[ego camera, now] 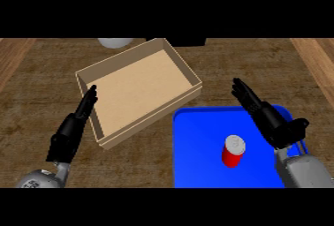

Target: Pick the can from the tray and place it in the cardboard box

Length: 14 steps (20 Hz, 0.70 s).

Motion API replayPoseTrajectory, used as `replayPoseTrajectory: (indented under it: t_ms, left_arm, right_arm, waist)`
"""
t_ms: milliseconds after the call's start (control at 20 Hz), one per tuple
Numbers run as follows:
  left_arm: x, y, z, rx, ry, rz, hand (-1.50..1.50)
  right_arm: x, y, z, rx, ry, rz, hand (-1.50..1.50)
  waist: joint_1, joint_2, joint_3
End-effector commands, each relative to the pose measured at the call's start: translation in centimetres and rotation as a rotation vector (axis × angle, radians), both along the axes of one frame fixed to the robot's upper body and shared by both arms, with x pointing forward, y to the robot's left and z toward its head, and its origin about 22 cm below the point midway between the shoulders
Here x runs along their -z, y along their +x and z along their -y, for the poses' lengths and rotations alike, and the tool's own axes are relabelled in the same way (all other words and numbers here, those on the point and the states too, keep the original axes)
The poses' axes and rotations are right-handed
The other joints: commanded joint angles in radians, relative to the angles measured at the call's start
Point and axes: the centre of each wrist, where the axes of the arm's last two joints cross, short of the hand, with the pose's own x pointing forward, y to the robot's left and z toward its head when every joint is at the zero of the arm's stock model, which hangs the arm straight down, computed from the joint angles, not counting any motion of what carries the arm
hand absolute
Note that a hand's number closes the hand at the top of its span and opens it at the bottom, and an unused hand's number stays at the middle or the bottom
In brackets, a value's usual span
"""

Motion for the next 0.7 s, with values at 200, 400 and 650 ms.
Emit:
replayPoseTrajectory:
  t_ms: [200, 400, 650]
  left_arm:
    - [-0.4, 0.6, -10.1, -0.348, 0.249, -0.011, 0.0]
    - [1.0, -0.3, -10.3, -0.367, 0.249, -0.096, 0.0]
    - [1.7, -0.6, -11.6, -0.391, 0.224, -0.115, 0.0]
  right_arm:
    - [0.1, -3.0, 2.9, 0.142, 0.059, -0.082, -1.5]
    - [-2.8, -2.9, 6.3, -0.059, -0.751, 0.101, -1.5]
    - [4.5, -8.6, 9.4, 0.118, -0.183, 0.06, -1.5]
  waist:
    - [-0.001, 0.043, -0.015]
    - [0.014, 0.035, -0.024]
    - [-0.001, 0.046, -0.012]
